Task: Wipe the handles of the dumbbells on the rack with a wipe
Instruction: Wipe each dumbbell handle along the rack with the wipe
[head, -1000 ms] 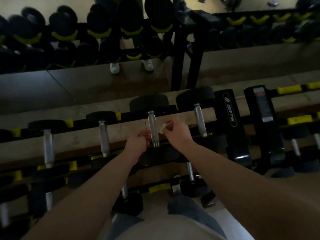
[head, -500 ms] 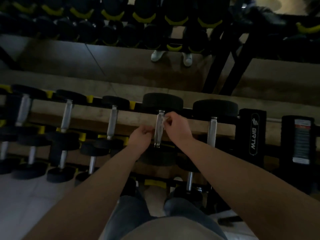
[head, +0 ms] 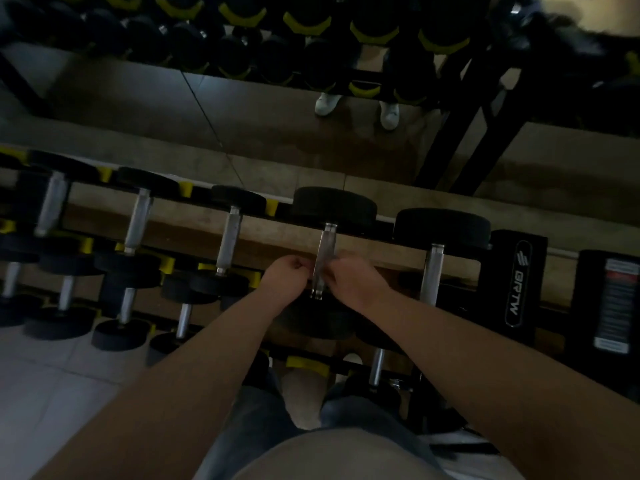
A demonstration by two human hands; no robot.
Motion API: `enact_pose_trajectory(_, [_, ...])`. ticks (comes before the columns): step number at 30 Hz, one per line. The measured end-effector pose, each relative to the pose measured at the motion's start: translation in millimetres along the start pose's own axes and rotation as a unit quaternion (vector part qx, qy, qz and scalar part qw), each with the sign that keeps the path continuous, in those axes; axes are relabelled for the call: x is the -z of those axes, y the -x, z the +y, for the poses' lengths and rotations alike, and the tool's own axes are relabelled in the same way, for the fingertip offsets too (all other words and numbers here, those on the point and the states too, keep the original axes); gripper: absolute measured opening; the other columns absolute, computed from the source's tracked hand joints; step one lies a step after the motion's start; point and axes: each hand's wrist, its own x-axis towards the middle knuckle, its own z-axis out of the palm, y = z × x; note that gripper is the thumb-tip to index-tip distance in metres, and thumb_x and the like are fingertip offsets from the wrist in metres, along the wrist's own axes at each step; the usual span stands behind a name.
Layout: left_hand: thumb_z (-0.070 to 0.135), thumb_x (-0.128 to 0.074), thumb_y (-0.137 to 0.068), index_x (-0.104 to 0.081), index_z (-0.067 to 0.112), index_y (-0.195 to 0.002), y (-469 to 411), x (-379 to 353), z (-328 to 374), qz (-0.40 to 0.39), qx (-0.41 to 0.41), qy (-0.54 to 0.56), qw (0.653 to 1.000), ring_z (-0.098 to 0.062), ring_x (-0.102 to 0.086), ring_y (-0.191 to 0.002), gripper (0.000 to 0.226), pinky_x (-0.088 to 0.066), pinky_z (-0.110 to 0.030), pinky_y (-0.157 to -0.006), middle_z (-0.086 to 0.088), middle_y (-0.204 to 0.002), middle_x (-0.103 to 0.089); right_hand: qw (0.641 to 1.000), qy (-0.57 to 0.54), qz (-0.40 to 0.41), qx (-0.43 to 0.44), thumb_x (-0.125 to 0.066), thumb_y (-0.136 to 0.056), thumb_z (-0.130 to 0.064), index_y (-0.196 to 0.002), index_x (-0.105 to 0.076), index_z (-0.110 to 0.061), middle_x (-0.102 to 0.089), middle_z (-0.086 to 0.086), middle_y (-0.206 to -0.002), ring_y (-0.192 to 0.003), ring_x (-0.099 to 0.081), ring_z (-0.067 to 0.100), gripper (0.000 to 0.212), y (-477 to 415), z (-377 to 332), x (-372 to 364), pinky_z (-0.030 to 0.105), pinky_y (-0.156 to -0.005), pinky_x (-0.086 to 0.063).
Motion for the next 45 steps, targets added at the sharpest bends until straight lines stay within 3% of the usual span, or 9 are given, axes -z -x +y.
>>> enact_pose_trajectory(6, [0.024,-0.052,-0.095,-0.067,0.029,-0.102,1,-2,-3,-0.007,-0.003,0.001,1.000,-0.011,-0.059,-0.096,0.018,-0.044,-0.028,-0.079,0.007,-0.104,-0.068,0.998,0.011,-0.044,0.035,-0.053,-0.101,-0.024,-0.115,-0.069,-0.016,-0.069,0.007,-0.114,-0.103,-0.065,0.024,0.022,0,13,-9,0.034,-0.091,-0.051])
enact_pose_trajectory(13, [0.022,-0.055,-0.095,-0.067,0.028,-0.107,-2,1,-3,-0.014,0.031,0.062,0.997,-0.015,-0.059,-0.100,0.018,-0.052,-0.033,-0.082,0.005,-0.109,-0.066,0.977,-0.101,0.150,-0.116,-0.058,-0.100,-0.021,-0.106,-0.070,-0.021,-0.069,-0.003,-0.097,-0.082,-0.063,0.009,0.013,-21,20,8,0.023,-0.072,-0.048])
enact_pose_trajectory(16, [0.016,-0.053,-0.095,-0.067,0.022,-0.108,-2,3,-1,-0.029,0.026,0.077,0.996,-0.017,-0.060,-0.096,0.020,-0.048,-0.029,-0.070,-0.001,-0.106,-0.067,0.976,-0.118,0.124,-0.137,-0.060,-0.099,-0.022,-0.100,-0.068,-0.023,-0.065,-0.007,-0.093,-0.082,-0.063,0.008,0.009,-21,12,2,0.019,-0.070,-0.045])
enact_pose_trajectory(22, [0.013,-0.054,-0.093,-0.068,0.022,-0.098,-9,7,-2,-0.065,0.034,0.093,0.993,-0.018,-0.059,-0.085,0.017,-0.047,-0.027,-0.067,-0.006,-0.100,-0.069,0.979,-0.161,-0.086,-0.092,-0.063,-0.097,-0.024,-0.097,-0.071,-0.026,-0.071,-0.005,-0.099,-0.089,-0.066,0.009,0.008,10,10,-12,0.026,-0.080,-0.052])
enact_pose_trajectory(28, [0.017,-0.052,-0.097,-0.067,0.024,-0.104,-13,6,-5,-0.071,0.031,0.083,0.994,-0.017,-0.059,-0.088,0.018,-0.047,-0.028,-0.069,-0.004,-0.104,-0.068,0.922,-0.240,0.119,-0.281,-0.057,-0.100,-0.022,-0.113,-0.068,-0.022,-0.066,-0.006,-0.104,-0.091,-0.059,0.008,0.017,-22,12,14,0.019,-0.068,-0.042])
enact_pose_trajectory(34, [0.015,-0.052,-0.095,-0.068,0.024,-0.096,-16,4,-5,-0.063,0.038,0.083,0.994,-0.019,-0.057,-0.082,0.018,-0.047,-0.030,-0.066,-0.006,-0.099,-0.069,0.920,-0.246,-0.029,-0.304,-0.059,-0.097,-0.022,-0.094,-0.074,-0.013,-0.072,0.006,-0.099,-0.085,-0.065,0.017,0.019,-15,-3,-14,0.030,-0.072,-0.055])
enact_pose_trajectory(38, [0.016,-0.049,-0.098,-0.068,0.019,-0.110,-16,3,-3,-0.064,0.040,0.073,0.995,-0.018,-0.058,-0.080,0.023,-0.047,-0.029,-0.065,-0.004,-0.094,-0.068,0.920,-0.233,-0.114,-0.293,-0.064,-0.092,-0.024,-0.085,-0.074,-0.014,-0.072,0.006,-0.089,-0.080,-0.068,0.020,0.015,-8,0,-23,0.029,-0.067,-0.055])
enact_pose_trajectory(42, [0.016,-0.049,-0.098,-0.068,0.018,-0.112,-16,4,-5,-0.069,0.044,0.071,0.994,-0.017,-0.058,-0.080,0.023,-0.047,-0.028,-0.065,-0.003,-0.095,-0.068,0.880,-0.314,-0.006,-0.357,-0.061,-0.094,-0.016,-0.083,-0.070,-0.014,-0.071,0.009,-0.092,-0.089,-0.068,0.025,0.014,-32,0,-7,0.040,-0.086,-0.058])
enact_pose_trajectory(45, [0.014,-0.049,-0.099,-0.069,0.015,-0.107,-16,7,-6,-0.069,0.044,0.081,0.993,-0.016,-0.056,-0.079,0.022,-0.047,-0.026,-0.065,-0.004,-0.094,-0.067,0.823,-0.420,0.114,-0.364,-0.059,-0.092,-0.002,-0.075,-0.064,-0.016,-0.065,0.005,-0.082,-0.080,-0.061,0.021,0.022,-47,3,12,0.031,-0.071,-0.051])
